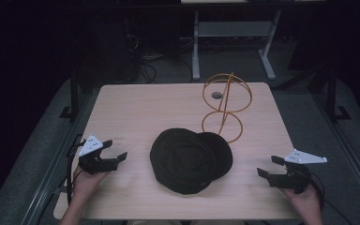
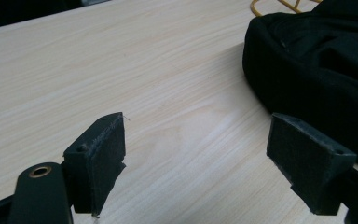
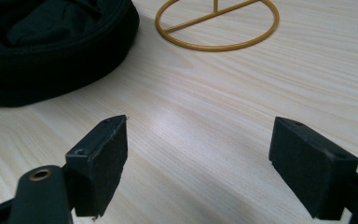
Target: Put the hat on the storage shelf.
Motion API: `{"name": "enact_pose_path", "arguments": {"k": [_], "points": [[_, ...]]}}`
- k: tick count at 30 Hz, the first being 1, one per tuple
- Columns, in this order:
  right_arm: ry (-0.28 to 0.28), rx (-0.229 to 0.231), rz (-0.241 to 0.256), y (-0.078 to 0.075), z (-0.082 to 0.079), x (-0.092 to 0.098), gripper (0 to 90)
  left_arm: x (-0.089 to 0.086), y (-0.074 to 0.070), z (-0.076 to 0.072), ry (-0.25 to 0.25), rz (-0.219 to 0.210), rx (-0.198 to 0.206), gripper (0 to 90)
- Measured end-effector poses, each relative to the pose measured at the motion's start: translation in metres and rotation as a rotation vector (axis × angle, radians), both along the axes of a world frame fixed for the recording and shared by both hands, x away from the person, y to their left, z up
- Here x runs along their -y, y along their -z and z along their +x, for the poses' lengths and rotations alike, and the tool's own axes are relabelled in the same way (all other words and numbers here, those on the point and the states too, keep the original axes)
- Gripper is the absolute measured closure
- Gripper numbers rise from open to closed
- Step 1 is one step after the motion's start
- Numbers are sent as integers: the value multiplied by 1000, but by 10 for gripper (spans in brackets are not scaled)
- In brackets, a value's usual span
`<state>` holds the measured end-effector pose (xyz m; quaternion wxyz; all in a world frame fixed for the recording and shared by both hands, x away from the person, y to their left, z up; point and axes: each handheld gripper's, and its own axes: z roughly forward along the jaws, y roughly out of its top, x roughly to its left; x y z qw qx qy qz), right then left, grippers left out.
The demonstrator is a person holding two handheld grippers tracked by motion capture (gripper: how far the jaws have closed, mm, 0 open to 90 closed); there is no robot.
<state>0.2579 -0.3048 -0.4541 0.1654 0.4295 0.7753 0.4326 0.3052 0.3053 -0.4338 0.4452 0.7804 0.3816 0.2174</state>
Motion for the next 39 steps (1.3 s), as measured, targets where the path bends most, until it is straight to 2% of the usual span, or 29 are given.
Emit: {"name": "enact_pose_path", "arguments": {"k": [11,16,20,28,32,33,34,37,38,39], "points": [[-6,1,4,1,1,0,182,2,1,0,7,5,-5,193],[-6,9,9,-3,0,-3,176,1,2,-1,14,3,-16,192],[-29,11,-20,-8,-1,-8,164,1,2,-1,16,-7,-12,192],[-47,23,-15,-16,-3,-16,151,3,3,1,22,0,-18,192],[-84,18,-34,-21,-3,-28,144,3,3,1,21,-2,-15,192],[-97,20,-49,-23,-2,-31,142,3,3,1,20,-4,-15,192],[-111,23,-83,-28,0,-39,141,3,3,1,19,-5,-16,192],[-137,20,-76,-32,2,-46,142,3,3,1,12,3,-10,193],[-177,16,-78,-36,4,-54,142,3,3,0,11,2,-8,193],[-177,16,-78,-36,4,-54,142,2,2,0,10,2,-7,193]]}}
